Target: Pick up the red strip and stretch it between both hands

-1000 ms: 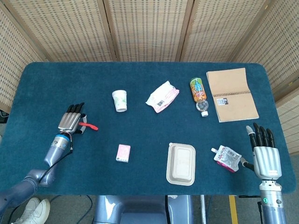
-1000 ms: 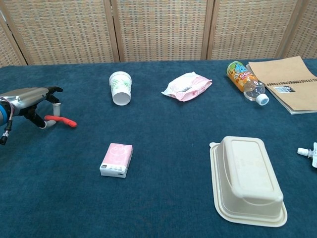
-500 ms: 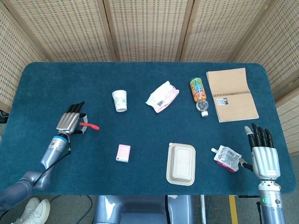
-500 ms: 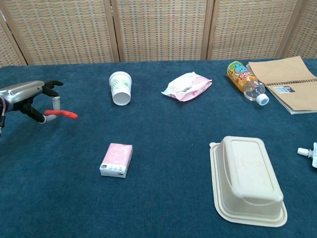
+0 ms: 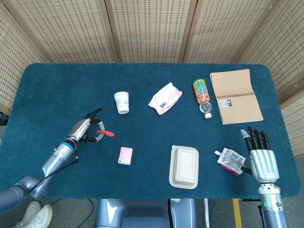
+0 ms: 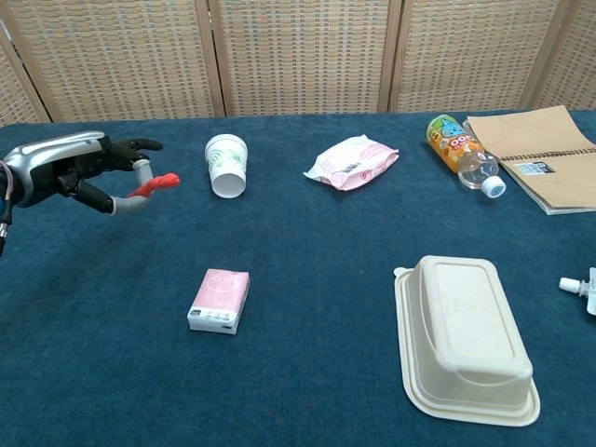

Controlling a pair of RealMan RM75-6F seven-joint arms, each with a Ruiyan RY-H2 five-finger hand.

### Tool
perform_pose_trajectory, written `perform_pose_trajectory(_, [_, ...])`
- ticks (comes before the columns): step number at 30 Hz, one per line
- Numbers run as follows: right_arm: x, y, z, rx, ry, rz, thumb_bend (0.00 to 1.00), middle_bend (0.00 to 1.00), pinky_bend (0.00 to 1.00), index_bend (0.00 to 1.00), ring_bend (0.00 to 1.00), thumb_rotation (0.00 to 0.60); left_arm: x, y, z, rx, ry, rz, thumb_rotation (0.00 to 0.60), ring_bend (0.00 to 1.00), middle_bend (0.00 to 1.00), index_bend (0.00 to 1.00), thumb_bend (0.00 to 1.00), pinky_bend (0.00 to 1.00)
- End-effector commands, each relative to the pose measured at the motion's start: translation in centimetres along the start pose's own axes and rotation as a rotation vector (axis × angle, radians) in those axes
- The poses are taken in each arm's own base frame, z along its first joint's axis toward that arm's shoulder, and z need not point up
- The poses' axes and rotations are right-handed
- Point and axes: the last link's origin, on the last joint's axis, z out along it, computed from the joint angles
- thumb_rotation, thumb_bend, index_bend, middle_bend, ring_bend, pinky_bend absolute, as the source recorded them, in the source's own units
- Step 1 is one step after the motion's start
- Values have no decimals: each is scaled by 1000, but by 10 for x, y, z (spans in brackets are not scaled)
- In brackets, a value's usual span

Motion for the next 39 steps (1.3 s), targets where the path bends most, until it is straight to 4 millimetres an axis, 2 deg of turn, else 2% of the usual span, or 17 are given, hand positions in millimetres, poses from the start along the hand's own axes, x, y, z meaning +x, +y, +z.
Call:
perform_pose_trajectory(1, [7, -17, 7, 102, -25, 67, 0, 0, 0, 92, 0, 600, -8, 29, 2, -87, -40, -121, 600, 0, 0, 745, 537, 0])
perform_pose_trajectory(12, [46, -80, 47, 380, -108, 311, 7, 0, 0, 316, 0, 600, -48, 91, 25, -198, -144, -305, 600, 0, 0, 748, 540, 0])
perform_pose_trajectory(17, [57, -106, 59, 445, -139, 343, 127, 15, 0, 366, 0, 600, -64, 115, 34, -215, -180, -342, 600, 0, 0, 749, 540, 0])
perform_pose_trajectory(25, [58, -146, 75, 504, -183, 357, 243, 33, 0, 398, 0, 600, -81, 147, 46, -228, -219, -389, 600, 0, 0, 749, 540, 0])
perform_pose_trajectory(27, [58, -153, 78, 511, -182, 352, 283, 37, 0, 404, 0, 600, -84, 151, 47, -226, -228, -393, 600, 0, 0, 749, 540, 0])
perform_pose_trajectory(39, [52, -188, 85, 557, -187, 322, 360, 62, 0, 459, 0, 600, -94, 169, 52, -219, -251, -414, 600, 0, 0, 749, 540, 0])
